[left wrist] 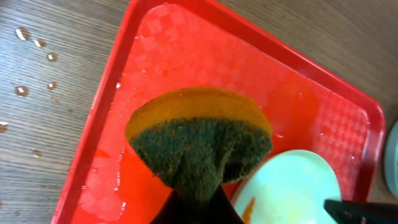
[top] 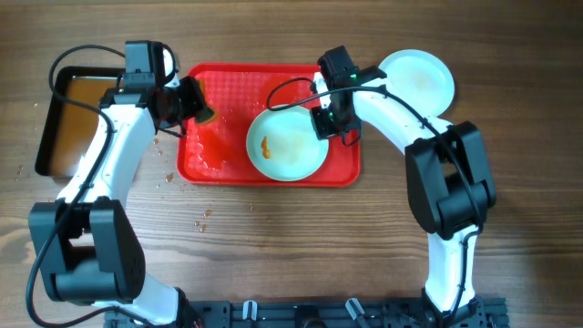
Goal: Clean dirty plates on tray and stack at the side
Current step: 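Scrub the last plate with the sponge while the right gripper holds it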
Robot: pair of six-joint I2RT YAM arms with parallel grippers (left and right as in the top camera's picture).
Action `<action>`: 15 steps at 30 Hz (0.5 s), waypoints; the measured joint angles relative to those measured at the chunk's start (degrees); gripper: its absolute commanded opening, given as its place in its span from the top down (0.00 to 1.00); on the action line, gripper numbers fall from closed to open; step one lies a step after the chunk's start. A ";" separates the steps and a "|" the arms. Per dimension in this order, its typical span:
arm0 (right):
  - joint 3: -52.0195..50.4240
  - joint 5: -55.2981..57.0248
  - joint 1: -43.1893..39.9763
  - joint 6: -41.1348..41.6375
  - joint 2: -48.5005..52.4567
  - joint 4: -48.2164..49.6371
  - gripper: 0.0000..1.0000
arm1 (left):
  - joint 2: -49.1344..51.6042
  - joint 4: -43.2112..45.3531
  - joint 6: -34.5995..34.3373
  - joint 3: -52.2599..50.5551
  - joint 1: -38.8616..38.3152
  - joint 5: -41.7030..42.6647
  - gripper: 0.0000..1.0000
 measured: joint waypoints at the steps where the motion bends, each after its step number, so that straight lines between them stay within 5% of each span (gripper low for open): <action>1: -0.04 -0.07 0.09 0.04 0.00 1.38 0.96 | 0.00 0.31 0.00 0.00 0.02 0.85 0.96; 11: -0.57 0.13 4.61 9.42 1.14 20.74 0.96 | 0.11 3.89 0.00 0.00 -4.79 5.07 0.96; 15: -0.57 3.93 6.93 15.23 1.95 21.11 0.96 | 2.23 4.63 -0.02 0.00 -8.02 3.78 0.96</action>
